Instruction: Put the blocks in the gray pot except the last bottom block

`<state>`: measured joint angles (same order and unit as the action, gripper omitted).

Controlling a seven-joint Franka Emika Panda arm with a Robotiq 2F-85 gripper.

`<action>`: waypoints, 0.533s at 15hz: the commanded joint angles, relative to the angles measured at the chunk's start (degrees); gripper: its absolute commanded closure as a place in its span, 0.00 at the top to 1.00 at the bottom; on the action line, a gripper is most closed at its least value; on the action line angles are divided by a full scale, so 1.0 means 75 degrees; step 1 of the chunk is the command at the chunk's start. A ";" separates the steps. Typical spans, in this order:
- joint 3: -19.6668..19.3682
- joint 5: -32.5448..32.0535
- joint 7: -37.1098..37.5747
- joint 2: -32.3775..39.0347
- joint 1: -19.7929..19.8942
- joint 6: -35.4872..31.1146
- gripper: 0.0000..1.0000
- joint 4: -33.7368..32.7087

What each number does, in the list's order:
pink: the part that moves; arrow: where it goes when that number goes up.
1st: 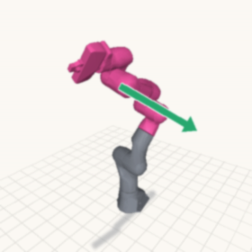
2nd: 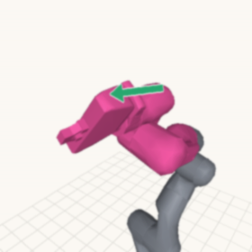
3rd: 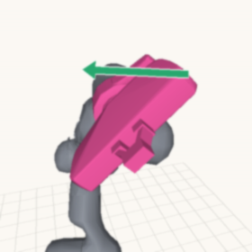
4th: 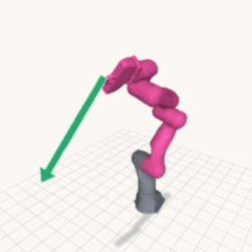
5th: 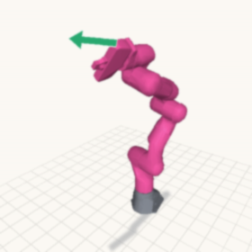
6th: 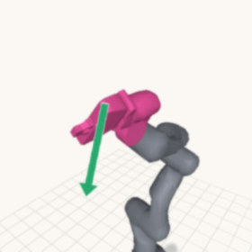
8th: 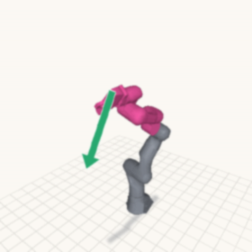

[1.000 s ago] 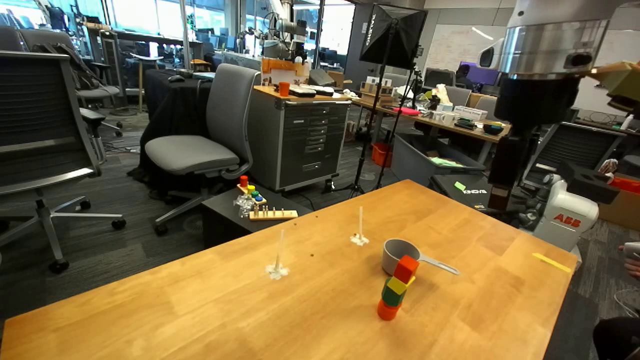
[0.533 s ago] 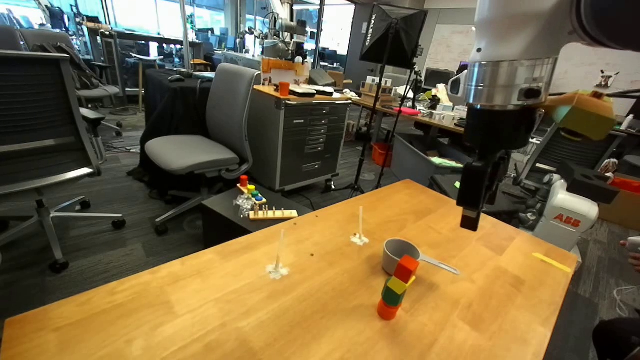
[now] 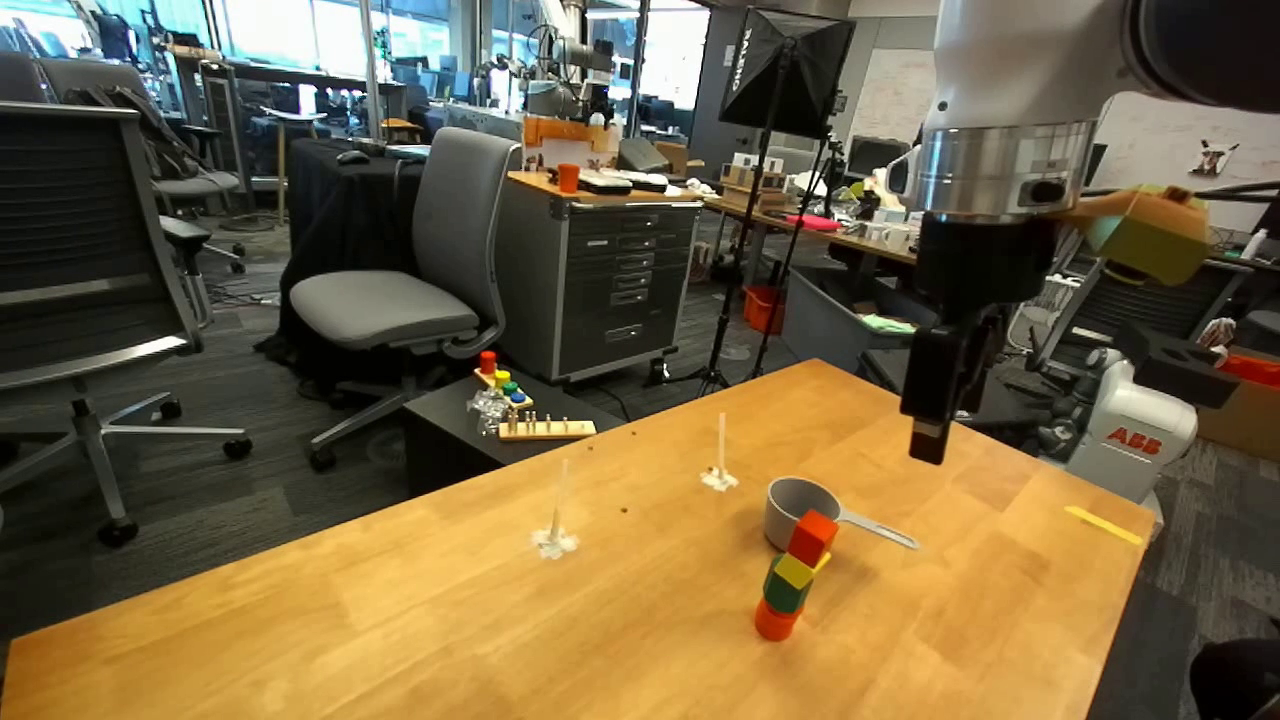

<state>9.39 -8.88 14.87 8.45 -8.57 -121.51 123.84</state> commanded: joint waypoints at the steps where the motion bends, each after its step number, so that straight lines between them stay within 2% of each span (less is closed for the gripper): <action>1: -0.0101 -0.0096 0.0354 0.0309 -0.0163 -0.0047 1.00 -0.0242; 8: -0.0188 -0.0303 0.0954 0.1290 -0.0544 -0.0123 1.00 -0.1114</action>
<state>9.25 -9.04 18.59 14.35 -10.57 -122.70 120.15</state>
